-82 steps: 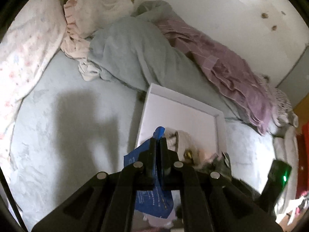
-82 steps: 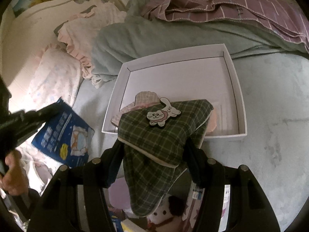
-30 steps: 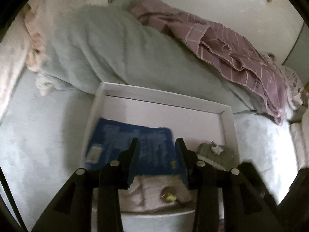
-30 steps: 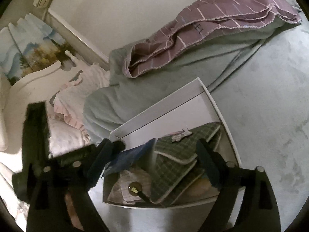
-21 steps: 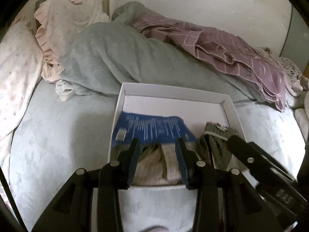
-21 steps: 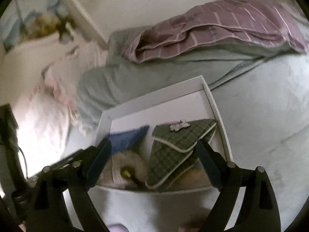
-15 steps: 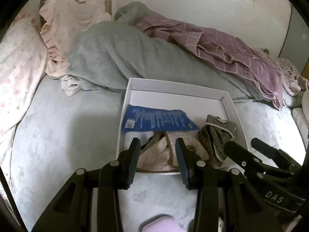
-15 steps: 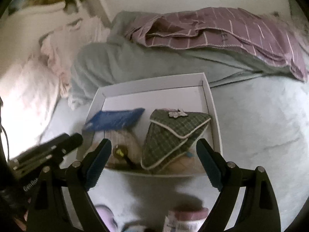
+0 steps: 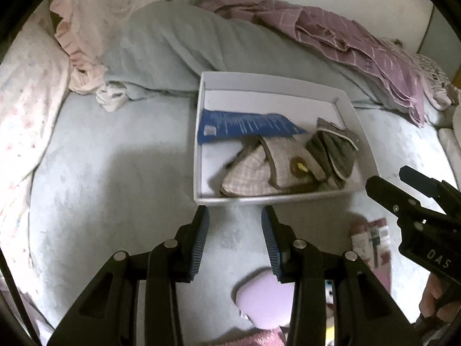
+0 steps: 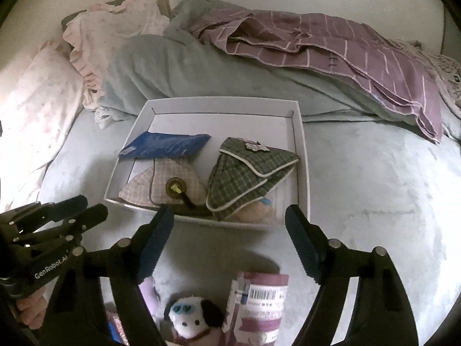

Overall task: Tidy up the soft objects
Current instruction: 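Withdraw both open tools from the tray, then grasp the white dog plush with right tool while left tool reaches the lilac item, then grasp the lilac heart-shaped item with left tool while right tool lifts the dog plush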

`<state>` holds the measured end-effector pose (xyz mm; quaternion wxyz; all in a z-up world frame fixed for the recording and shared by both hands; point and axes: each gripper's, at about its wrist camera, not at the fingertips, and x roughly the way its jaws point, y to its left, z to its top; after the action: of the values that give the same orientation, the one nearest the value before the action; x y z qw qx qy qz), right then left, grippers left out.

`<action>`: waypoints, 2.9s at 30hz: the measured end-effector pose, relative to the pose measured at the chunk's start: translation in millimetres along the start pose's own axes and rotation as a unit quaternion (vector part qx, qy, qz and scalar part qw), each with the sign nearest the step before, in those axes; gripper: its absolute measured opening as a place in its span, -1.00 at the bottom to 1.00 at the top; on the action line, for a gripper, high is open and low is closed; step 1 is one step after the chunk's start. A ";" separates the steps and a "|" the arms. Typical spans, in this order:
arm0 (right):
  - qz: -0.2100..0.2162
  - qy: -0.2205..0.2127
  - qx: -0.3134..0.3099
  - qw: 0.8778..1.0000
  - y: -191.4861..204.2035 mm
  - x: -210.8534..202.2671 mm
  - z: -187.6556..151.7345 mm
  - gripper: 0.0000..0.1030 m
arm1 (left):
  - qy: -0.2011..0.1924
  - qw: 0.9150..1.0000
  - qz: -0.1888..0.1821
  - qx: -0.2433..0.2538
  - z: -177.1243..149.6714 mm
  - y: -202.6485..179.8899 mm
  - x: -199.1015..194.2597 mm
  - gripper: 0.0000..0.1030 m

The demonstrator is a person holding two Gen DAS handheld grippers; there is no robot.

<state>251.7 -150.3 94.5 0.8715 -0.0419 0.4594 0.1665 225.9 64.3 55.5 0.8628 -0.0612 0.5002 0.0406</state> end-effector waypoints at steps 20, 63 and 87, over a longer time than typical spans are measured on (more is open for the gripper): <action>-0.010 0.012 -0.057 0.998 30.5 -21.2 -19.9 0.53 | 0.077 0.996 -0.021 0.035 -10.0 -10.7 10.6 -0.28; 0.082 0.184 -0.103 0.974 37.3 30.6 -61.6 0.27 | 0.189 0.972 -0.112 0.087 -36.3 -5.8 37.6 -0.28; 0.064 0.197 -0.073 0.976 24.1 54.1 -66.0 -0.11 | 0.184 0.965 -0.058 0.179 -61.8 -30.4 56.0 0.39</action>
<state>220.1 -128.9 14.5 0.7459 -0.1083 0.6104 0.2434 204.7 25.6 -21.5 0.7539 0.0589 0.6447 -0.1120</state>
